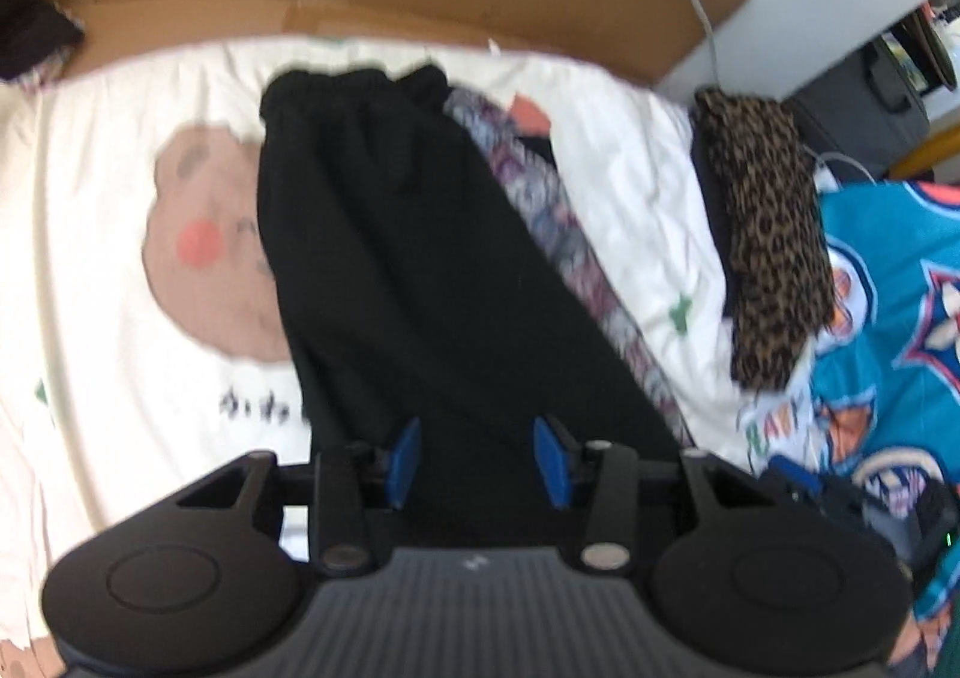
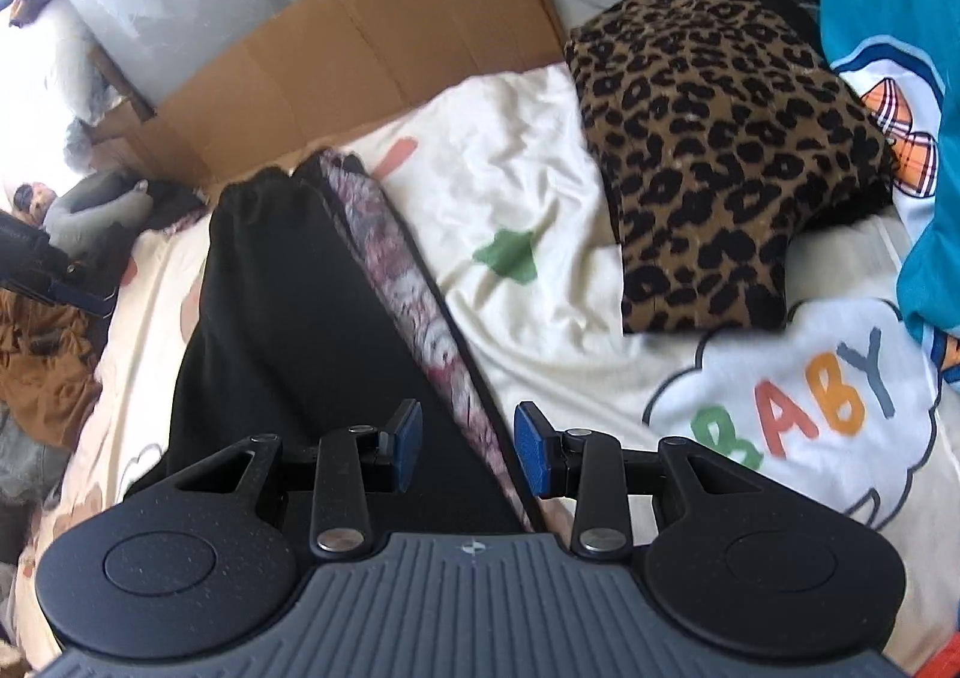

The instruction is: Fold clothes

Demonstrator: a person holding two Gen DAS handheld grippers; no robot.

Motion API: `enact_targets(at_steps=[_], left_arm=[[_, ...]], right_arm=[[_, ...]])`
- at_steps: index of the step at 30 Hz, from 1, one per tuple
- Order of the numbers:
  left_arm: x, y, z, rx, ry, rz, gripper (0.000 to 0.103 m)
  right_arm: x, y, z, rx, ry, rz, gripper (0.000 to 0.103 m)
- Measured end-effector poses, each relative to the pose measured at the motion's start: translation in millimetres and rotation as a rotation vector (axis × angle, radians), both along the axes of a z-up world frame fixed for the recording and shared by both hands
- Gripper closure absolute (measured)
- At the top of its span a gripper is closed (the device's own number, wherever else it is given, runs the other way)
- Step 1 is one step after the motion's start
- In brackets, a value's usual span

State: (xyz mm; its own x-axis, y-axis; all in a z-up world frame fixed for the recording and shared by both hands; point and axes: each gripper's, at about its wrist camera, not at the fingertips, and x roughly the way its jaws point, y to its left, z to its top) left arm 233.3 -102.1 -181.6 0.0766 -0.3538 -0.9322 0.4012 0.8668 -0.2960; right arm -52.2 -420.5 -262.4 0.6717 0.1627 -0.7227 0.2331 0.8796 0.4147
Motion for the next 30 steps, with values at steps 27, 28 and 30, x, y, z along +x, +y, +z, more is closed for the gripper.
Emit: enact_targets(at_steps=[27,28,30], left_arm=[[89.8,-120.0,-35.9,0.038,-0.099,0.142,0.064],[93.4,-123.2,-40.0,0.039,-0.096,0.149,0.064],[100.5,-130.5,-49.2,0.038,-0.088,0.156,0.064]], right_arm=[[45.8,36.7,-24.0,-0.054,-0.095,0.139,0.062],[45.1,36.7,-26.1,-0.055,-0.094,0.141,0.062],[43.2,36.8,-29.7,-0.066,-0.086,0.142,0.062]])
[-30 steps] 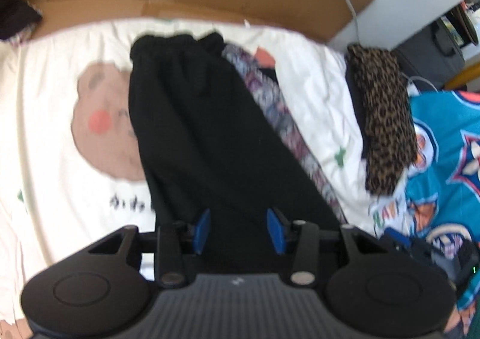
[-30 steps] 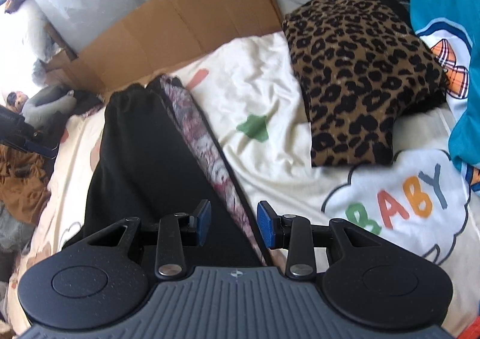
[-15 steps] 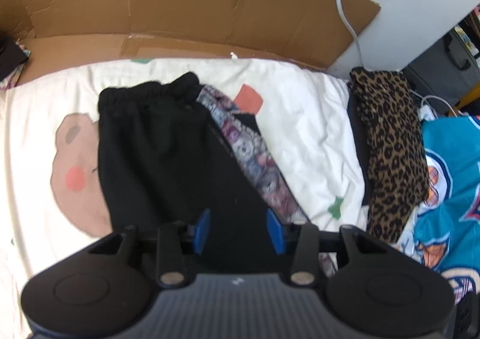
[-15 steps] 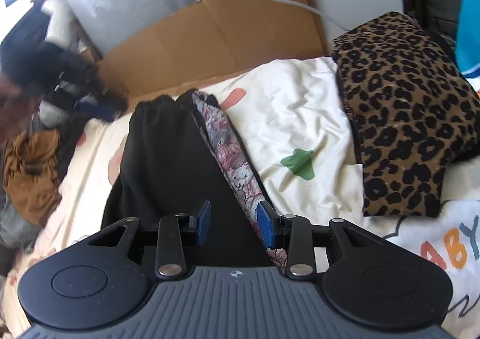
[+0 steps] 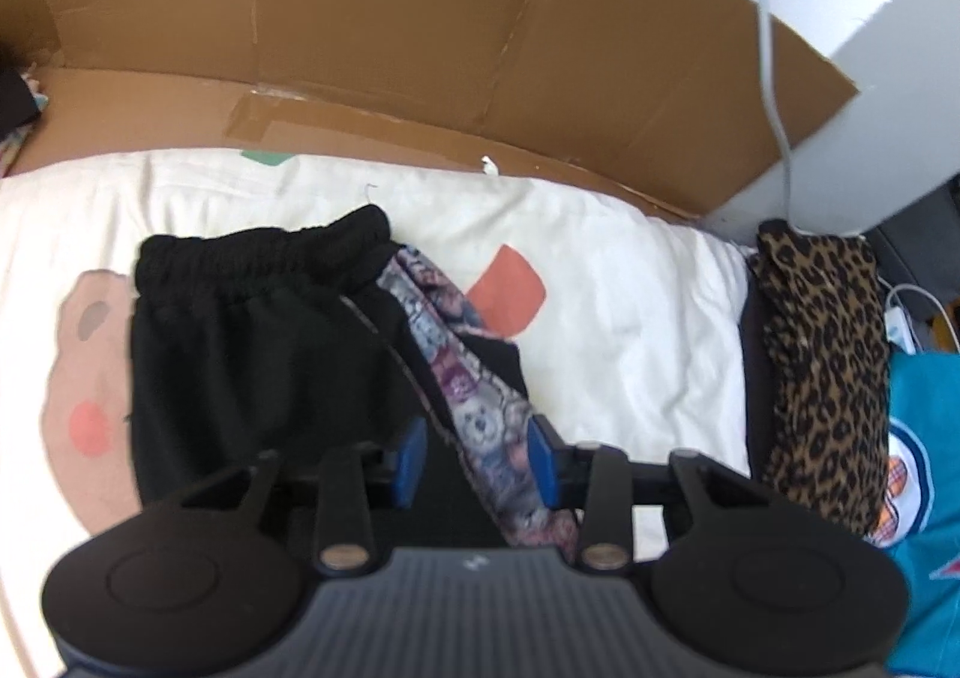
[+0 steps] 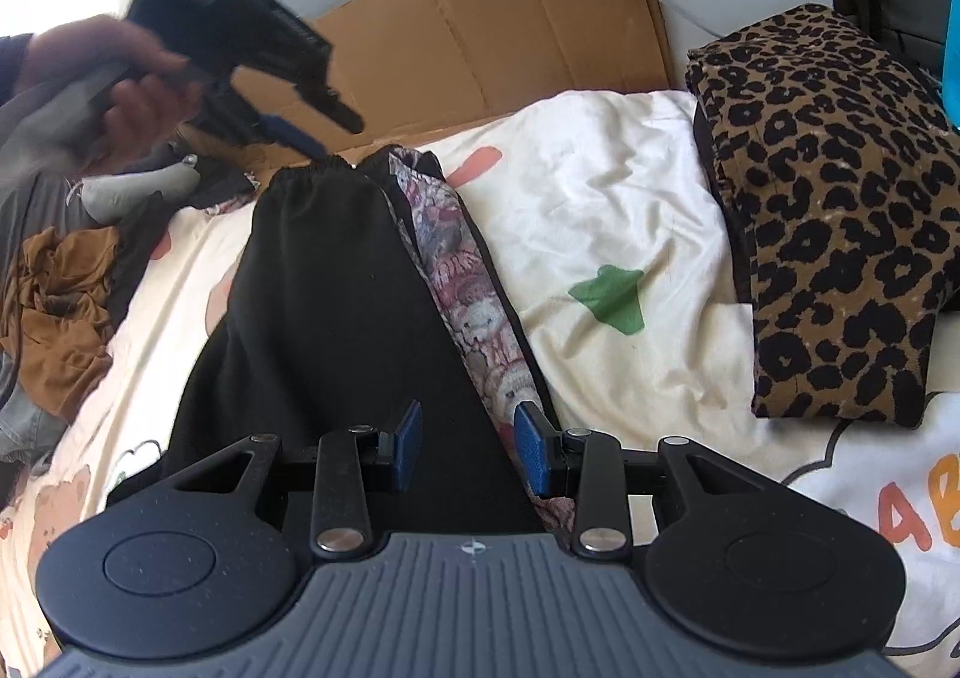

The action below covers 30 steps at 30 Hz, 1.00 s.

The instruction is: Fold clothes

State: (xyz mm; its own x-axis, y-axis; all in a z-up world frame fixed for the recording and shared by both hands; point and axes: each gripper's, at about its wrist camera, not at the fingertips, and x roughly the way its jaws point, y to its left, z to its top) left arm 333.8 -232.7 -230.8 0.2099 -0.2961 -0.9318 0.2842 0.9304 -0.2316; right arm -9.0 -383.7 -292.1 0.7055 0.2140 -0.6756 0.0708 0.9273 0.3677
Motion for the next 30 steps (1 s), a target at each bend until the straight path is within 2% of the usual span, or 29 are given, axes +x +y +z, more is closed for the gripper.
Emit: enact_targets(at_steps=[2,4,13,21,22,25,27,30], left_arm=[[6.9,-6.8,-10.5,0.024,0.0,0.003,0.064],[13.4,-11.2,-22.5,0.081,0.003,0.02,0.065],[35.8,-19.9,-65.6,0.202,0.056,0.127,0.065],[41.3,-13.0,-81.6,0.21,0.098,0.23,0.064],[40.4,-11.9,-81.8,0.209,0.096,0.236,0.065],[34.3,-5.2,-81.2,0.225,0.083,0.254,0.094],[29.9,2.6,-77.7,0.199,0.078,0.267,0.1],[21.7,9.9,-65.4,0.175,0.062,0.266,0.1]], right_arm=[[-3.1,-0.8,-2.8,-0.009,0.0,0.0,0.062],[-6.1,-2.0,-5.3,-0.015,-0.001,-0.001,0.062],[-14.2,-2.0,-15.8,-0.026,0.002,0.0,0.062],[-26.9,-5.2,-20.7,-0.026,-0.004,0.016,0.062],[-27.7,-6.5,-20.9,-0.02,-0.005,0.01,0.062],[-29.9,-6.2,-19.6,-0.018,-0.018,0.018,0.062],[-30.1,-4.1,-19.6,-0.024,-0.026,0.028,0.062],[-28.9,-0.6,-22.2,-0.017,-0.03,0.034,0.062]])
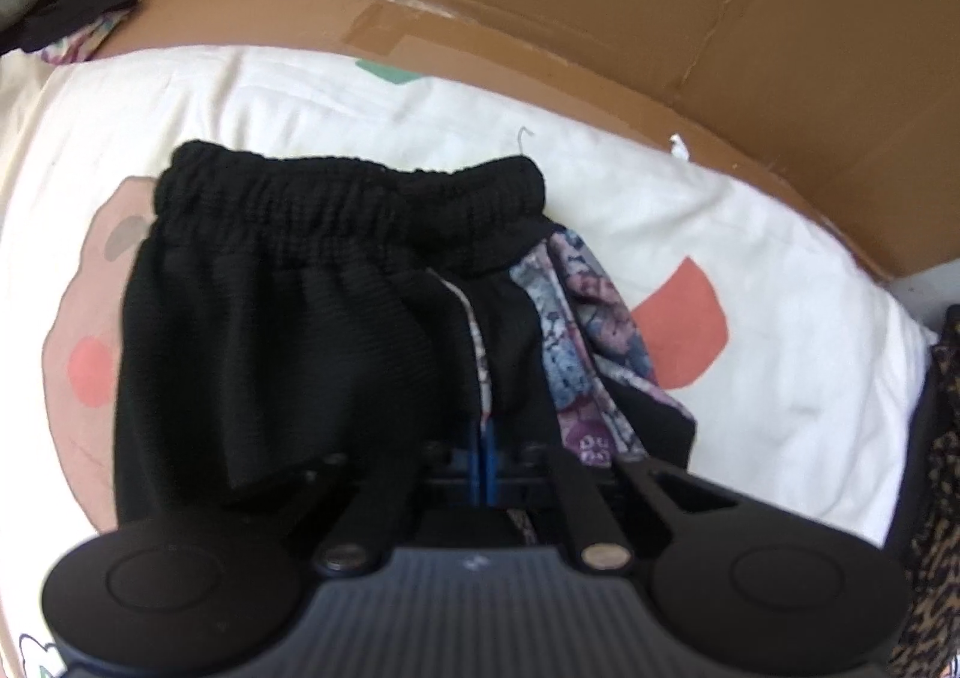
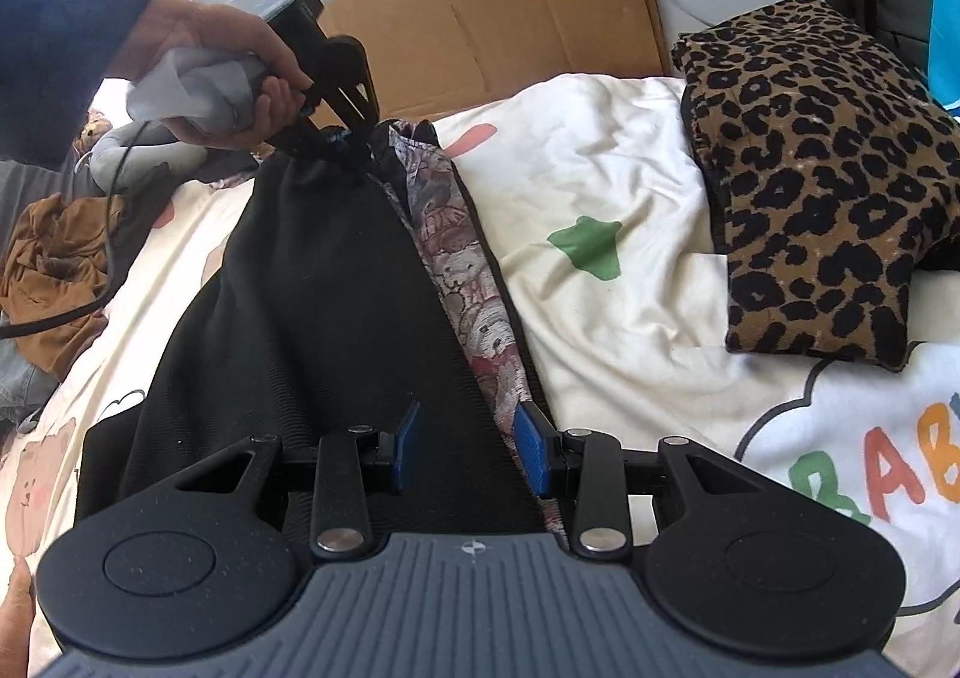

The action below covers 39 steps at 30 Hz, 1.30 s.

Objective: Fold clothes
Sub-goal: 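Grasp the waistband corner with the left tool and pull it straight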

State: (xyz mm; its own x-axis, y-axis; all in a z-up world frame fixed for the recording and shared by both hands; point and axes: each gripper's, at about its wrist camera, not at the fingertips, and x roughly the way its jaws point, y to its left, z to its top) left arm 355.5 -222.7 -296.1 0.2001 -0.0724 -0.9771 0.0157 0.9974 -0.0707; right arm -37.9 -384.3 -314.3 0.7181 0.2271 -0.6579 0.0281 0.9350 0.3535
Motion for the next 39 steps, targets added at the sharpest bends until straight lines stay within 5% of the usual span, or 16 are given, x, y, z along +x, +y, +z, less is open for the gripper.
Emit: enact_targets(at_steps=[13,14,17,34,39], left_arm=[[-16.5,-6.5,54.7,-0.07,-0.059,-0.088,0.101],[-17.6,-7.4,57.5,-0.072,-0.064,-0.093,0.101],[-22.4,-11.8,63.5,-0.082,-0.079,-0.108,0.101],[-1.7,-47.9,9.7,-0.09,-0.098,-0.137,0.1],[1.8,-48.7,0.3,-0.106,-0.111,-0.154,0.092]], right_arm=[[23.9,8.3,-15.1,-0.058,0.028,0.007,0.062],[25.4,8.0,-17.2,-0.056,0.034,0.019,0.065],[25.8,11.3,-20.9,-0.084,0.056,0.057,0.103],[16.1,-5.9,-19.2,-0.046,0.103,-0.021,0.1],[1.8,-21.9,-13.0,-0.014,0.106,-0.086,0.077]])
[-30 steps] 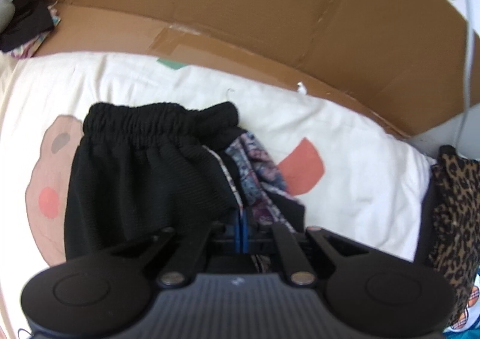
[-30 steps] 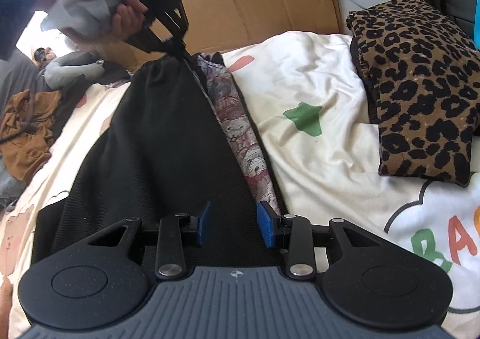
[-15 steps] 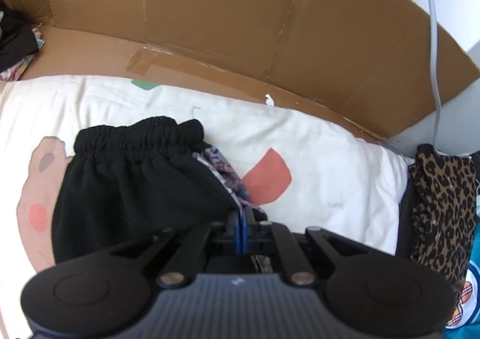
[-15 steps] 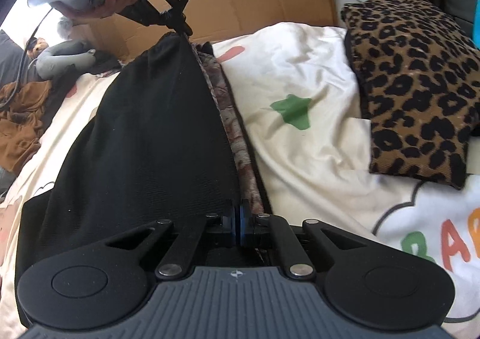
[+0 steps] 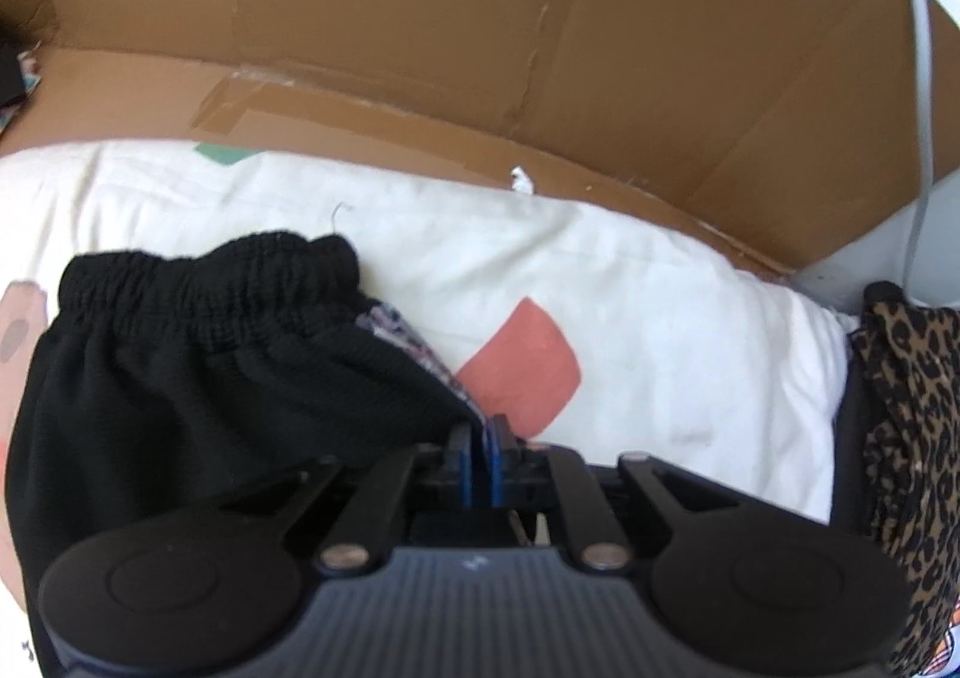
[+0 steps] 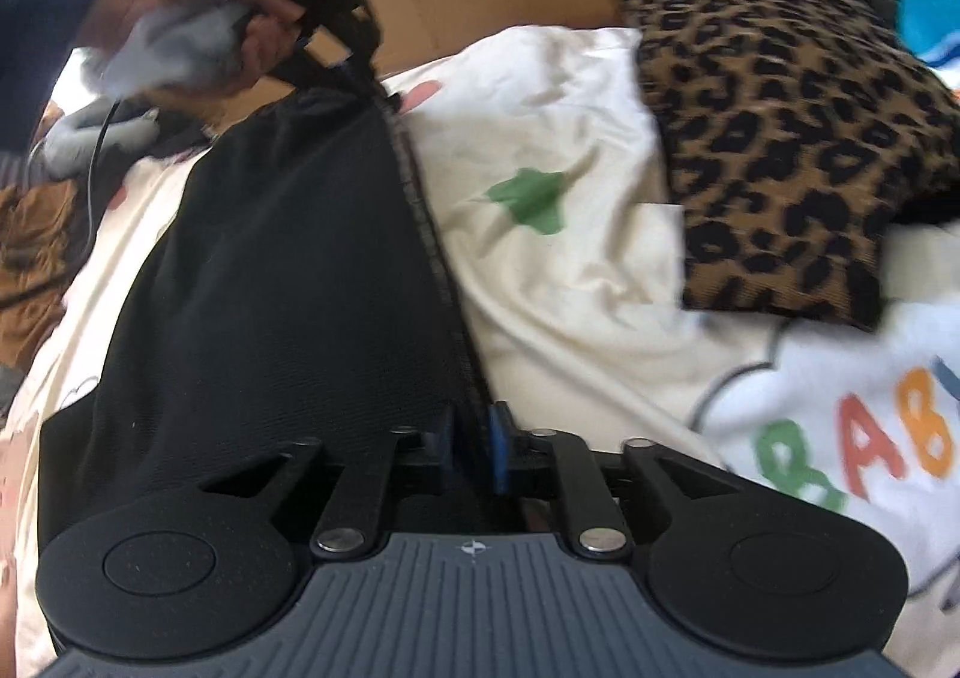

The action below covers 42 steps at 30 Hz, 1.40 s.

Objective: Fold clothes
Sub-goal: 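Grasp the waistband corner with the left tool and pull it straight, then grasp the pants edge with the right tool while the left tool holds the waistband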

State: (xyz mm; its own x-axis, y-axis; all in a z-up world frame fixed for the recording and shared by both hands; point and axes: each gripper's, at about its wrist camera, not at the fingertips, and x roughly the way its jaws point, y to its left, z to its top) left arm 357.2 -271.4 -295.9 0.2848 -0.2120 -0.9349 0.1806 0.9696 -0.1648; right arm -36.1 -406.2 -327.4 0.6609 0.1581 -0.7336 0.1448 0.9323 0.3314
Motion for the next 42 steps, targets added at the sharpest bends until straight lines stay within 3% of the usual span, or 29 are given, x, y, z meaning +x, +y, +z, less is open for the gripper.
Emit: enact_targets(at_steps=[2,5,10,13,21,27,33,37,42], left_arm=[[0.0,2.8,8.8,-0.016,0.004,-0.023,0.075],[-2.1,9.0,33.3,-0.028,-0.038,-0.091,0.072],[0.9,32.7,71.5,-0.002,-0.118,-0.18,0.075],[0.0,44.1,75.4,0.079,-0.148,-0.232,0.082],[-0.8,44.6,27.3,0.152,-0.124,-0.275,0.088],[1.8,33.5,-1.3,0.18,-0.159,-0.298,0.088],[4.8,26.0,-14.8,0.181,-0.194,-0.348,0.09],[0.7,17.8,-18.6,0.205,-0.248,-0.434,0.092],[-0.4,21.8,-7.3,0.18,-0.26,-0.439,0.092]], right_arm=[[-7.4,-7.2,2.5,0.012,-0.004,-0.04,0.077],[-17.3,-14.3,6.1,0.033,-0.018,-0.09,0.077],[-24.6,-17.9,11.2,0.055,-0.046,-0.133,0.077],[-22.0,-17.7,12.6,0.067,-0.059,-0.137,0.077],[-11.9,1.2,12.1,0.034,-0.043,-0.074,0.077],[-14.8,10.6,15.9,-0.011,-0.051,-0.031,0.08],[-19.9,15.9,9.6,-0.065,0.005,0.013,0.083],[-26.4,9.4,-1.1,-0.067,0.065,-0.035,0.082],[-30.3,6.8,-1.4,-0.056,0.073,-0.052,0.082]])
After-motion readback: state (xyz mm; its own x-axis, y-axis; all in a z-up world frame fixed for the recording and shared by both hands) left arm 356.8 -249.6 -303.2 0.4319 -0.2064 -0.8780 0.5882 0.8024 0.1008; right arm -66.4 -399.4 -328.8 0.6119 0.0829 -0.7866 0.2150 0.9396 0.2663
